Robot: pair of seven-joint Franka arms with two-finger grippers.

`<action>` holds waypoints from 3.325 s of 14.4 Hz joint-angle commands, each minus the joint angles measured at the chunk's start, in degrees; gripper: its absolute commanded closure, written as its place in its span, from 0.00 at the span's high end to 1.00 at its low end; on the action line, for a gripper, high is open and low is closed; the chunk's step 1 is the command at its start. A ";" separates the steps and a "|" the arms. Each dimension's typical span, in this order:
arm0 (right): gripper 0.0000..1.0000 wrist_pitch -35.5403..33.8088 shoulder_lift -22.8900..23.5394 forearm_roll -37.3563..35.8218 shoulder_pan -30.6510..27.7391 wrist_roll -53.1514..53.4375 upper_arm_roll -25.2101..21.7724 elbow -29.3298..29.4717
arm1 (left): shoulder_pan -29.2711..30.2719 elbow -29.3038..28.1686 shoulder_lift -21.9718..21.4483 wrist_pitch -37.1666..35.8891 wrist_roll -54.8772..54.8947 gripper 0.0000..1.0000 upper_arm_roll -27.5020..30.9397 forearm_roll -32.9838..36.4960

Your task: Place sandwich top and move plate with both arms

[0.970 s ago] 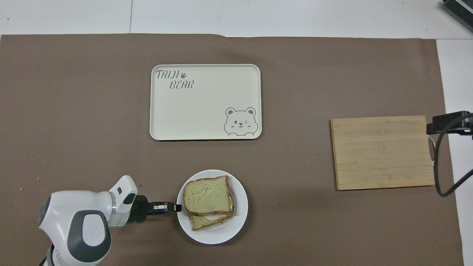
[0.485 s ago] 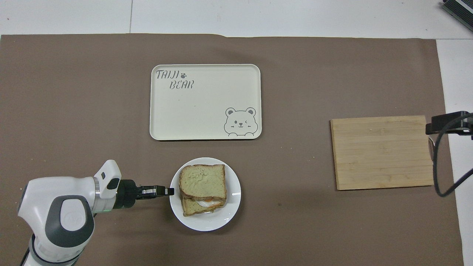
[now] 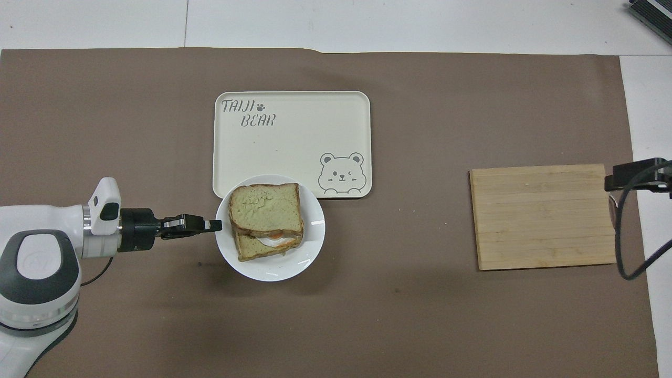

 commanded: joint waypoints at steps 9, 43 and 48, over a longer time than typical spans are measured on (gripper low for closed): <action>1.00 -0.37 -0.41 -0.18 -0.50 -1.41 0.33 -0.08 | -1.11 21.25 18.15 13.45 0.92 0.00 -5.19 -7.61; 1.00 -0.37 -0.41 -0.18 -0.50 -1.41 0.33 -0.08 | -1.81 59.29 17.39 -24.92 -6.34 1.00 12.39 50.74; 1.00 -0.37 -0.41 -0.18 -0.50 -1.41 0.33 -0.08 | -2.60 59.76 10.88 -33.99 -14.20 1.00 11.86 54.16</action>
